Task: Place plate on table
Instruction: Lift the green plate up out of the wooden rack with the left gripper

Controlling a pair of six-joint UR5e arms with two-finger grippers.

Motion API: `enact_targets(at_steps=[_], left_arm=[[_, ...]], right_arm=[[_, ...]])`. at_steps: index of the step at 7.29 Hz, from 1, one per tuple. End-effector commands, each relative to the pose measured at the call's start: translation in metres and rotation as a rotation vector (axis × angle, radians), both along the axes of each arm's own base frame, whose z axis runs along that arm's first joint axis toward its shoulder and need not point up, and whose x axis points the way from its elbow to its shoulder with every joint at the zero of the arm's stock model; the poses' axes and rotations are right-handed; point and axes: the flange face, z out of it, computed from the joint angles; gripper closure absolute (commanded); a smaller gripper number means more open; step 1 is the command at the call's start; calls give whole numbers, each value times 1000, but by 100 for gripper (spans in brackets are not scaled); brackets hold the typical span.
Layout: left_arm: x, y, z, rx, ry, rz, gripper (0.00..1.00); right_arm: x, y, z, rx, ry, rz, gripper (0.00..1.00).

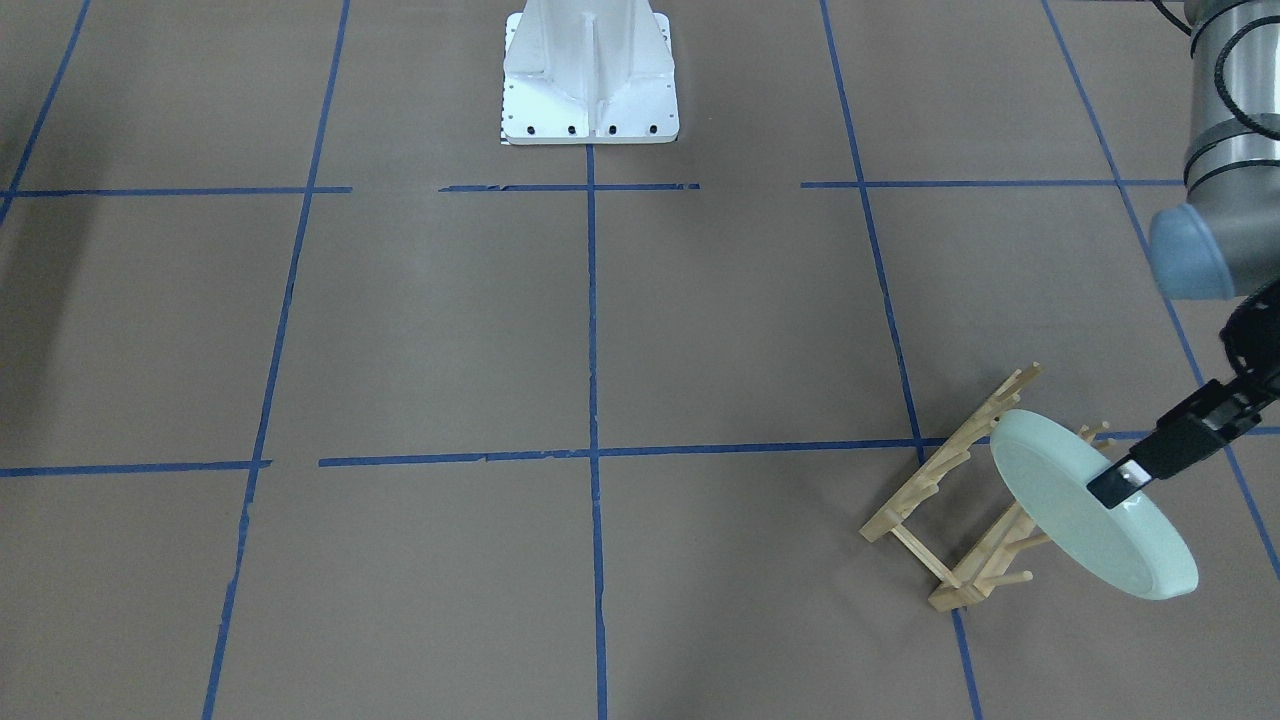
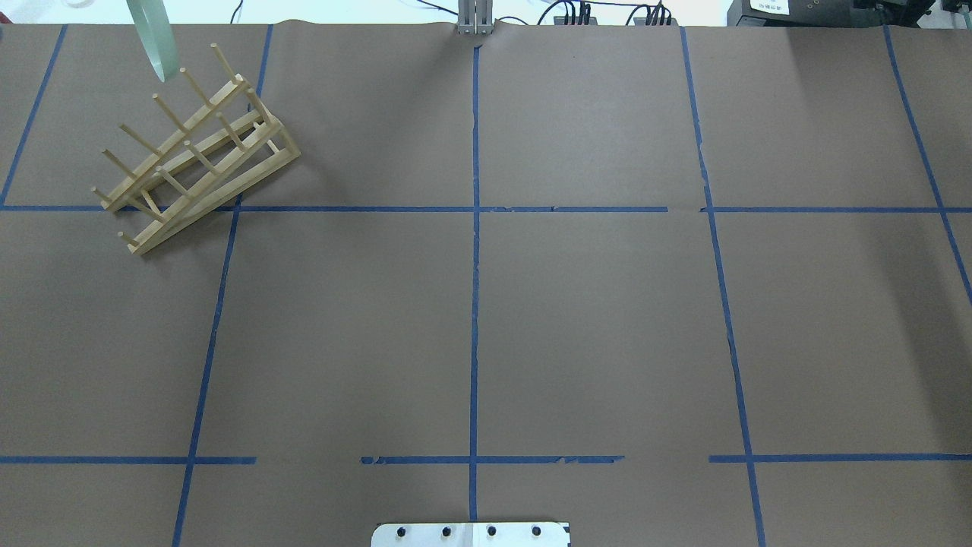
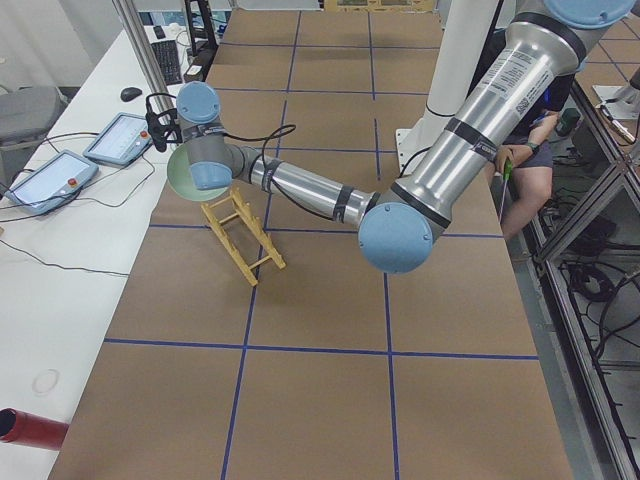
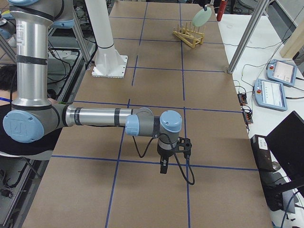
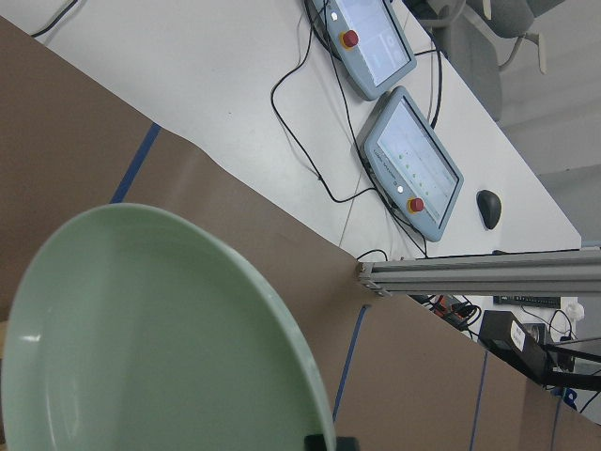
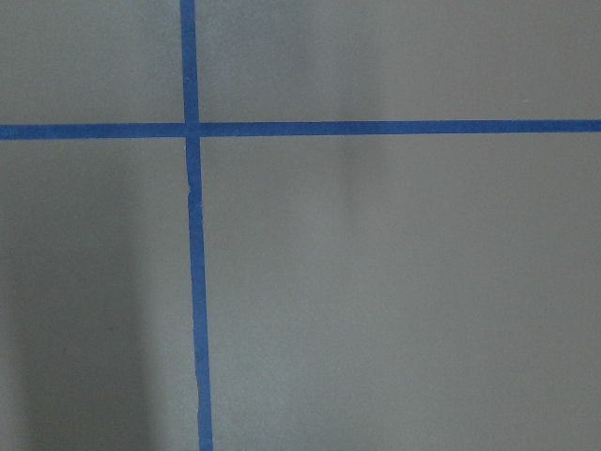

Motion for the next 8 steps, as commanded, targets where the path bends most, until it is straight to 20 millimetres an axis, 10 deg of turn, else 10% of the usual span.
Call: enact_targets(at_steps=[1, 5, 8], left_arm=[[-12, 15, -40, -26, -5, 27, 100], [31, 72, -125, 68, -147, 69, 100], [161, 86, -179, 105, -487, 106, 100]], right_arm=[[0, 0, 0, 0, 0, 0, 0], [0, 0, 0, 0, 0, 0, 0], [0, 0, 0, -1, 0, 1, 0]])
